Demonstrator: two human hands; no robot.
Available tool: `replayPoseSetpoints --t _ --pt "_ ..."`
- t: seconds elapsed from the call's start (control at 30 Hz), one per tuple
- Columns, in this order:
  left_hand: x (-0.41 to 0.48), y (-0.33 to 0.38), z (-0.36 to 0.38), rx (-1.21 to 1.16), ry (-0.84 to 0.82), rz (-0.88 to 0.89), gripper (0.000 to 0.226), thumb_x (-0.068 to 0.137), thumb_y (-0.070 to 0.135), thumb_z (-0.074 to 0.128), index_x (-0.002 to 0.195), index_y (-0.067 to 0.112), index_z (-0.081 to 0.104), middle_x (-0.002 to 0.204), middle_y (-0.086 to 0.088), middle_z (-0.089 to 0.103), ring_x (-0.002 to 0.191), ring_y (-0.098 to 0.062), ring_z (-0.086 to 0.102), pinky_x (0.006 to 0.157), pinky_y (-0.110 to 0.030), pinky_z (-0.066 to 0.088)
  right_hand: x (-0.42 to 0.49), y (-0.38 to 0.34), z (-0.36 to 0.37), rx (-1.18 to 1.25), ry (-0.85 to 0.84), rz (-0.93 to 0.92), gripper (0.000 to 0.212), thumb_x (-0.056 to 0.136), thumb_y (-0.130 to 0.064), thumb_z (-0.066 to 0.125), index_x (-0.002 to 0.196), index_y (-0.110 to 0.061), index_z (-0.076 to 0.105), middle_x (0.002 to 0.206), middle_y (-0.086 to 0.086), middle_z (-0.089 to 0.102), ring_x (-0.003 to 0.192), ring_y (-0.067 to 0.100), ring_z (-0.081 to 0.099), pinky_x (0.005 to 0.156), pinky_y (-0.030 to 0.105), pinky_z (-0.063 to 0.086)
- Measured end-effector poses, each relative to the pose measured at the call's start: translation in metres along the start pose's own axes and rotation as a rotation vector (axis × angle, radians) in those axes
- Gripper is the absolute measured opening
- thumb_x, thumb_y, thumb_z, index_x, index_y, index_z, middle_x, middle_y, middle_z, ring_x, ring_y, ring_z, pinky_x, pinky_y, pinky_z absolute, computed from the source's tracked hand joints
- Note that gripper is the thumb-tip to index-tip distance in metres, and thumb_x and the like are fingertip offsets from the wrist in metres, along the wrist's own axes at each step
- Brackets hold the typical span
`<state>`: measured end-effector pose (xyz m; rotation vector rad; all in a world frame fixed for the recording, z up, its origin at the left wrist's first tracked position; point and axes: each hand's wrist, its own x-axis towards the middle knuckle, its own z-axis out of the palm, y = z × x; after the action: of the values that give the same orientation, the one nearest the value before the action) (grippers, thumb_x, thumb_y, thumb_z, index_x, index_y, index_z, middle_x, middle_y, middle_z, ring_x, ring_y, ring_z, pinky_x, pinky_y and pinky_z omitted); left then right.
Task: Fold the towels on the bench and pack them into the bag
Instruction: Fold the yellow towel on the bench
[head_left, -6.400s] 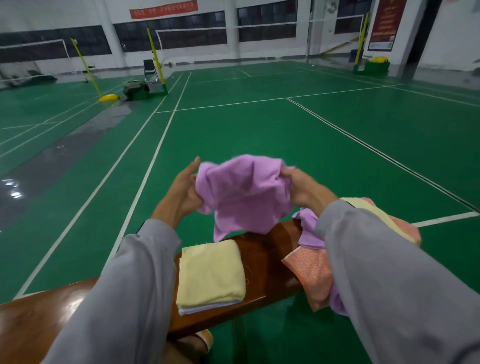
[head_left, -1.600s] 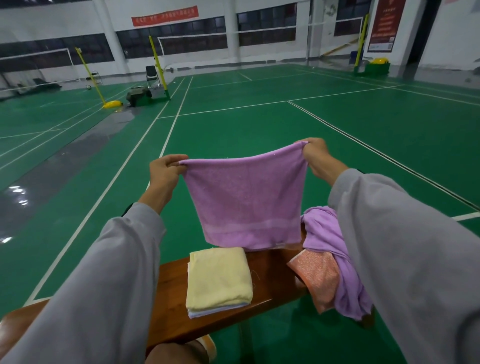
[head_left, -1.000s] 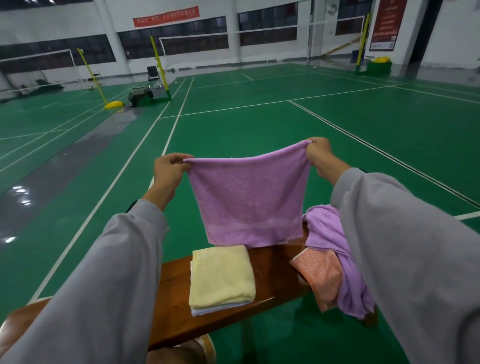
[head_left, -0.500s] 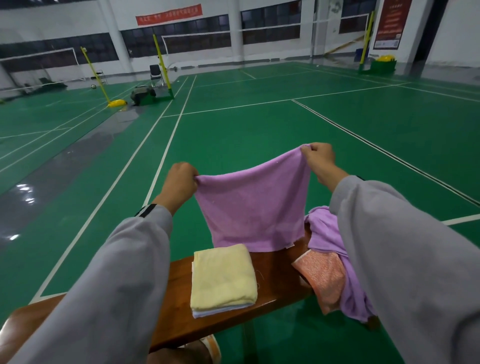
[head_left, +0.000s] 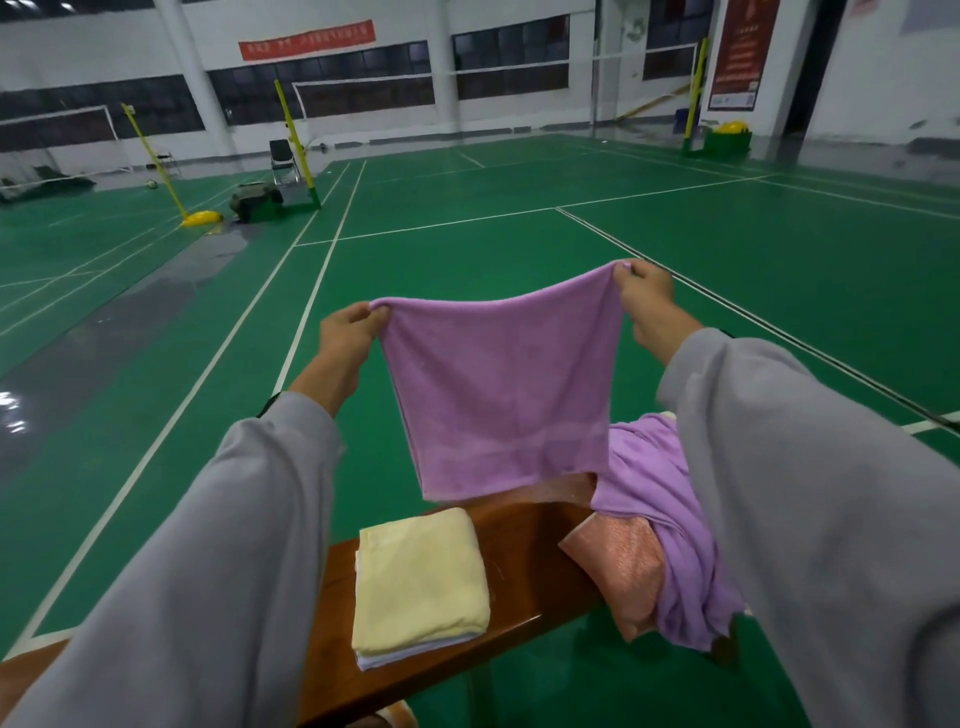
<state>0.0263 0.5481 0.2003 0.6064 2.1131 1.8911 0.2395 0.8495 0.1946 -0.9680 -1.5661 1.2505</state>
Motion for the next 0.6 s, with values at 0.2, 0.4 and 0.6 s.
replayPoseSetpoints --t 0.2,0.4,0.6 --pt "-0.01 0.007 0.028 -0.122 -0.056 0.083 0.007 0.102 0.023 0.06 0.105 0.021 0.066 0.112 0.002 0.068 0.103 -0.016 0.06 0.077 -0.033 0.045 -0.003 -0.012 -0.038 0.171 0.018 -0.009 0.009 0.101 -0.023 0.059 0.102 -0.024 0.068 0.084 -0.008 0.061 0.075 0.008 0.05 0.062 0.022 0.041" --pt "-0.06 -0.059 0.039 -0.082 -0.135 -0.032 0.01 0.102 0.017 0.058 0.101 0.015 0.067 0.104 -0.002 0.068 0.095 -0.017 0.06 0.085 -0.03 0.047 -0.043 0.05 -0.084 0.22 -0.009 0.149 0.016 0.091 -0.009 0.065 0.077 -0.017 0.067 0.076 -0.001 0.06 0.07 0.015 0.05 0.06 0.026 0.042" --pt "-0.127 -0.144 0.032 -0.014 -0.285 -0.186 0.016 0.1 0.016 0.062 0.1 0.004 0.072 0.105 -0.017 0.072 0.098 -0.03 0.067 0.083 -0.036 0.058 -0.112 0.138 -0.12 0.146 -0.023 0.425 0.014 0.088 -0.011 0.069 0.101 -0.007 0.074 0.089 0.013 0.068 0.078 0.027 0.063 0.065 0.033 0.052"
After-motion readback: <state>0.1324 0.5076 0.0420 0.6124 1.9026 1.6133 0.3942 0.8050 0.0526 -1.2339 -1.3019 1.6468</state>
